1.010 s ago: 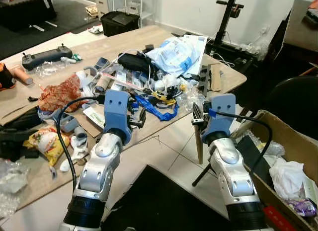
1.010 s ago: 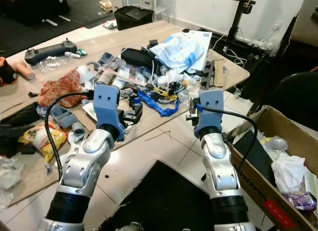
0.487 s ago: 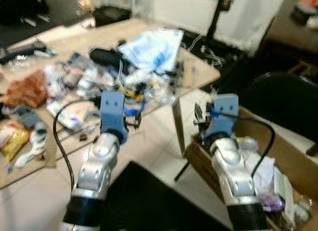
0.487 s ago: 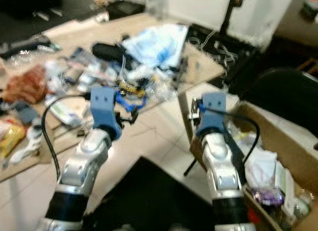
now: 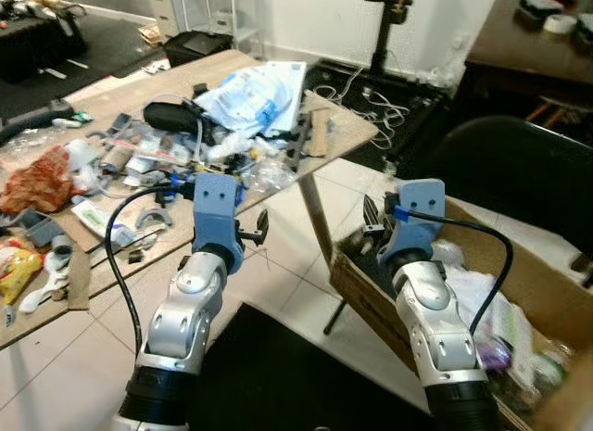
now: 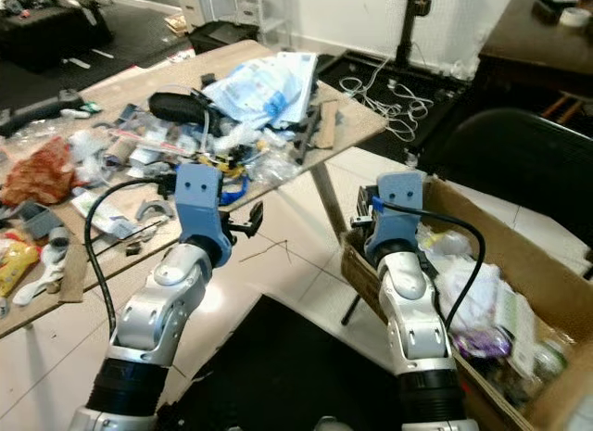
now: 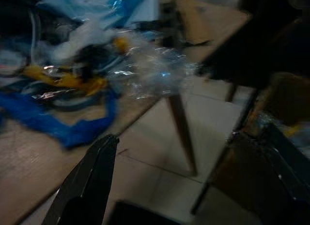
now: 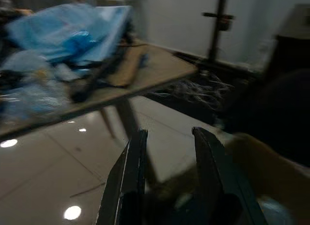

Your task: Picking trash to rubbish bin

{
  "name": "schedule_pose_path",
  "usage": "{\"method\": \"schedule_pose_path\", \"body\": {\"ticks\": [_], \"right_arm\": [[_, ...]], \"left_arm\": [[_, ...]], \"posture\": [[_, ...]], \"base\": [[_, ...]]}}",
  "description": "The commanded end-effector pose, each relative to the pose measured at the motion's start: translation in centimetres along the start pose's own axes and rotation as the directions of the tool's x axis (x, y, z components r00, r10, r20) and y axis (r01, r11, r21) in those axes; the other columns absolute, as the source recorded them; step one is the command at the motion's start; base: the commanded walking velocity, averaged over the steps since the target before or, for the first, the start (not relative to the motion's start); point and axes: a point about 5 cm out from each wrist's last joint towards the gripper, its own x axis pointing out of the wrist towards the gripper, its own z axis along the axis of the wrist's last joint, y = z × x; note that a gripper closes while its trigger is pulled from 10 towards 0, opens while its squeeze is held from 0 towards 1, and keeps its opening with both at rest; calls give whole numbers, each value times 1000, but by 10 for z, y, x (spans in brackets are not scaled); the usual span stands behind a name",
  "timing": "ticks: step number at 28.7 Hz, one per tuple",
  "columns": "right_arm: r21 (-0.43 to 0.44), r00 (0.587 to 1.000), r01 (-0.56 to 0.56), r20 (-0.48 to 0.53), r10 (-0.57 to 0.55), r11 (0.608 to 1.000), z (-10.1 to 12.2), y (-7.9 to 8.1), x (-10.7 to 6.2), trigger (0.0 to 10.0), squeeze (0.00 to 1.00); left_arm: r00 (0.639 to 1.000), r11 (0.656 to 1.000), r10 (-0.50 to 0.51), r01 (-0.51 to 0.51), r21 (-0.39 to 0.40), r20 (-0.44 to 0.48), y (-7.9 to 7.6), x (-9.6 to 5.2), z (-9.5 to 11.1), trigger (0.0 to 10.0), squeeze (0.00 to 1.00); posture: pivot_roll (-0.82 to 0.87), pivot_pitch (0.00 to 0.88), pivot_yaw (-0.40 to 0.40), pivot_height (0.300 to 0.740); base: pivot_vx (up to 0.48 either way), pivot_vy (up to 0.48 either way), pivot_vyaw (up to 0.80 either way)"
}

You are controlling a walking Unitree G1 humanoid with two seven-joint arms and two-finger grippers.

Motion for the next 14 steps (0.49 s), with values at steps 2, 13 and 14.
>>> {"method": "schedule_pose_path", "body": {"ticks": [2,13,14], "right_arm": [[14,1000,-17,0,17,1000,0,5,-1,10000,0],[22,1000,-19,3,19,1000,-1,6,-1,10000,0],[22,1000,-19,2,19,1000,-1,6,-1,10000,0]], "left_arm": [[1000,1000,19,-20,-5,-19,5,-1,-5,10000,0],[999,1000,20,-20,2,-48,7,-3,-8,10000,0],[998,1000,25,-25,4,-49,8,-3,-8,10000,0]], "posture": [[21,135,16,740],[22,131,19,740],[22,131,19,740]], "base": [[0,0,0],[0,218,0],[0,0,0]]}}
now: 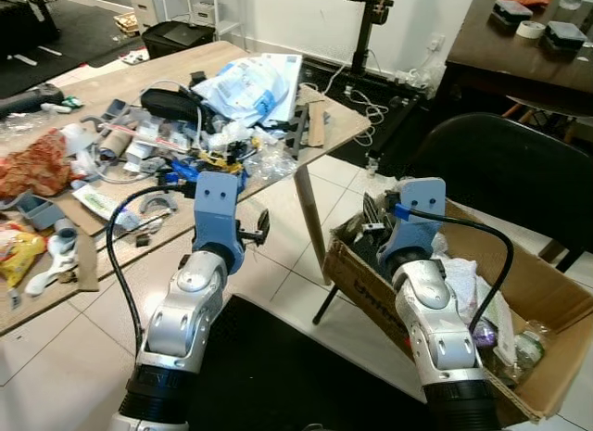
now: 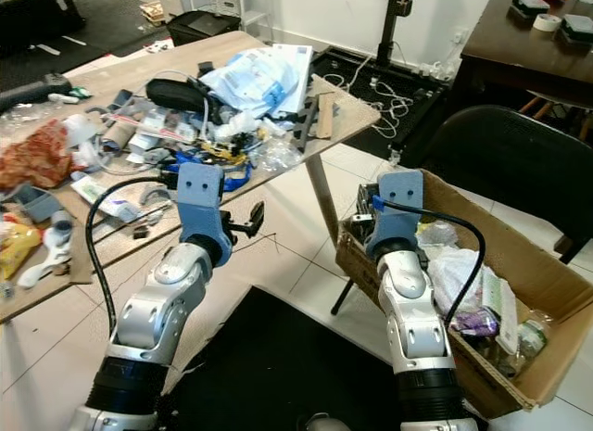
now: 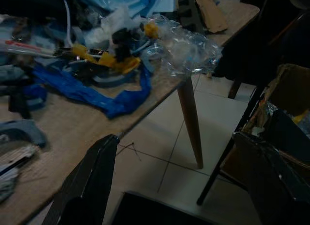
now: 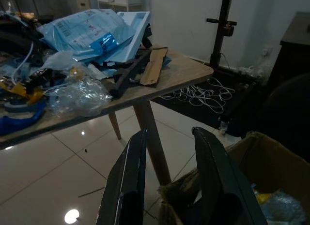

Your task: Picking trash to rubbish bin

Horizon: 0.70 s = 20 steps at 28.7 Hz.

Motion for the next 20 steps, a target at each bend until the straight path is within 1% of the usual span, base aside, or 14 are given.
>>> {"method": "schedule_pose_path", "body": {"ticks": [1,8,13,20], "right_arm": [[12,1000,-7,2,7,1000,-1,3,-2,10000,0],[14,1000,-5,-1,5,1000,-2,2,-3,10000,0],[16,1000,-3,-3,3,1000,-2,2,-3,10000,0],[18,1000,-4,-4,4,1000,-3,3,-3,10000,0]], "left_arm": [[999,1000,24,-23,7,-22,6,-2,-4,10000,0],[999,1000,25,-25,11,-27,6,-3,-5,10000,0],[999,1000,23,-23,2,-39,7,-3,-6,10000,0],[998,999,40,-40,8,-43,9,-2,-7,10000,0]], "posture": [[23,135,21,740],[23,135,21,740],[23,135,21,740],[26,140,26,740]], "base": [[0,0,0],[0,0,0],[0,480,0],[0,0,0]]}}
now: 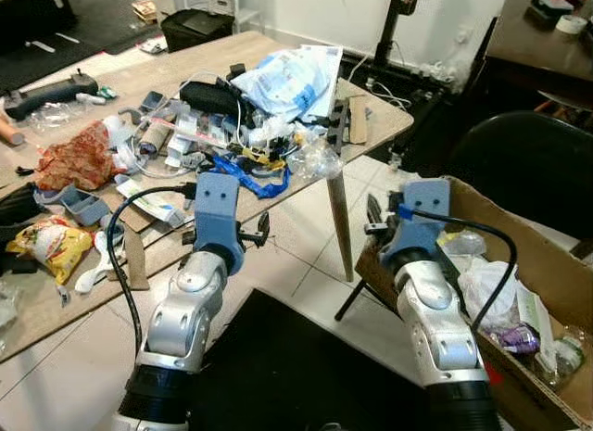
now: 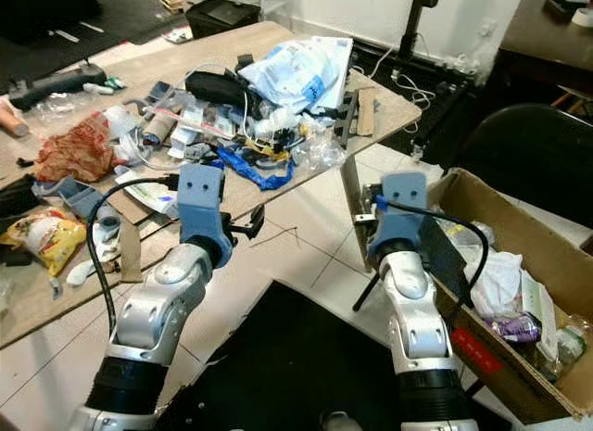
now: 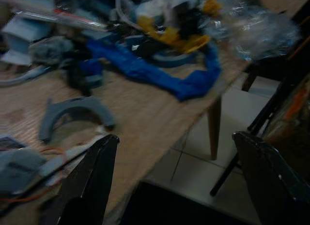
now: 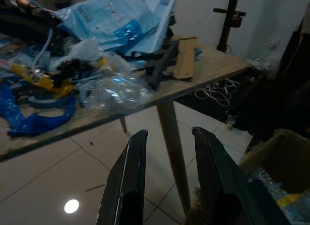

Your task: Picking trash to rubbish bin

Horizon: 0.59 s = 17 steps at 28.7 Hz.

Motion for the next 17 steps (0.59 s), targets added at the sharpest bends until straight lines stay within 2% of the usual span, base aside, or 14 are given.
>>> {"method": "schedule_pose_path", "body": {"ticks": [1,10,17], "right_arm": [[11,1000,-6,-2,6,1000,-2,2,-2,10000,0],[13,1000,-13,-12,14,1000,-3,3,-3,10000,0],[-10,993,-33,-117,32,999,-18,4,-5,10000,0]], "left_arm": [[999,1000,22,-22,9,-27,6,-1,-5,10000,0],[999,999,47,-47,20,-27,10,-2,-7,10000,0],[995,995,93,-93,27,-27,18,-3,-11,10000,0]], "posture": [[26,140,26,740],[22,126,22,740],[19,128,18,740]], "base": [[0,0,0],[0,0,0],[0,0,0]]}}
